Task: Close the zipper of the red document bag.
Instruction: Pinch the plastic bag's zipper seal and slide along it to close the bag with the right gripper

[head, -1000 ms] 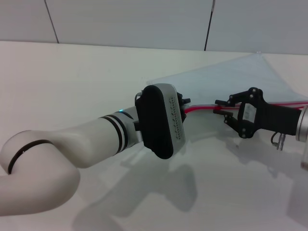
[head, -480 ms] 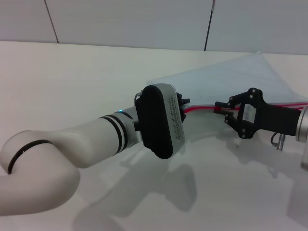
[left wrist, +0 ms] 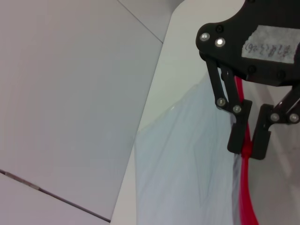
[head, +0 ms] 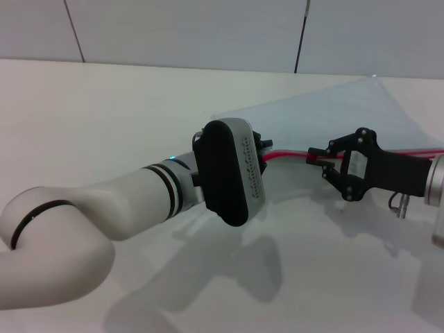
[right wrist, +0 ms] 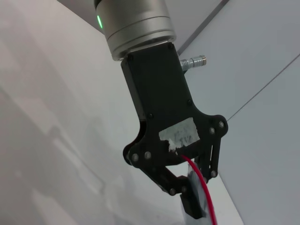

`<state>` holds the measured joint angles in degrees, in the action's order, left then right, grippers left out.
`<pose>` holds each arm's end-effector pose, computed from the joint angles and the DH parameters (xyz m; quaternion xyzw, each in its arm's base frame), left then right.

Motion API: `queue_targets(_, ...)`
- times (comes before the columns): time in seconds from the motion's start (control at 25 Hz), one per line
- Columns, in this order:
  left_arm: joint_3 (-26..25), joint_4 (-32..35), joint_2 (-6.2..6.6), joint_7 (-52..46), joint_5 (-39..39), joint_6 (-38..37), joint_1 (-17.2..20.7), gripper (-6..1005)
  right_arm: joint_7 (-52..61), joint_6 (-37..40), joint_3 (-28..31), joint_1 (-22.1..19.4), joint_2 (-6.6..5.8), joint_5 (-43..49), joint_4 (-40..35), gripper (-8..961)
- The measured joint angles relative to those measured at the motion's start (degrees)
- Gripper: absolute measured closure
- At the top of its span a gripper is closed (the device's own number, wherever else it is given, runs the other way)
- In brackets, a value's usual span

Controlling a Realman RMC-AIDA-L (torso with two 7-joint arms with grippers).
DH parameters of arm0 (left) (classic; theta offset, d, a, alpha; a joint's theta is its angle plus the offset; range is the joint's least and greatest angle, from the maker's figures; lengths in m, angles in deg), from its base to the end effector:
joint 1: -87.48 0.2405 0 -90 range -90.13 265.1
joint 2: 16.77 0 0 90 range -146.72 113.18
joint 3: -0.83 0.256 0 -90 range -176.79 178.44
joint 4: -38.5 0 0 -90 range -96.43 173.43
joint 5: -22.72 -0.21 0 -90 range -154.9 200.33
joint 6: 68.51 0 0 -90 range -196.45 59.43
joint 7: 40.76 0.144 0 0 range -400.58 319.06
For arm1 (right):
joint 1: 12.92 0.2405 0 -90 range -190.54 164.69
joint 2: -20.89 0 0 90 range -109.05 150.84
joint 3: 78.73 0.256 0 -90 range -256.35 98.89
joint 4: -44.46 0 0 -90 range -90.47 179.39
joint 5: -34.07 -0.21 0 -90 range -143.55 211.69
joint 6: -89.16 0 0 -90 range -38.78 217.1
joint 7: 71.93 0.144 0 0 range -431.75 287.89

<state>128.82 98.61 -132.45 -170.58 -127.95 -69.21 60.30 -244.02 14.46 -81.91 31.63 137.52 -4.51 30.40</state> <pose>-0.1649 0.3553 -0.1179 -0.9053 0.1773 0.0159 0.3856 0.2583 0.3721 -0.0384 -0.9250 -0.2355 0.1131 0.2758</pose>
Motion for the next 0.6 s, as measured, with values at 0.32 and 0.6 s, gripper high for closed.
queue_targets(0.32,-0.03,0.44,0.01,0.02,-0.22,0.00,0.55,869,0.02,0.36,0.29,-0.66,-0.16,-0.01,-0.71,874)
queue_targets(0.6,0.21,1.62,0.08,0.54,-0.34,0.44,1.76,862,0.09,0.54,1.83,-2.07,-0.16,-0.08,-3.52,874)
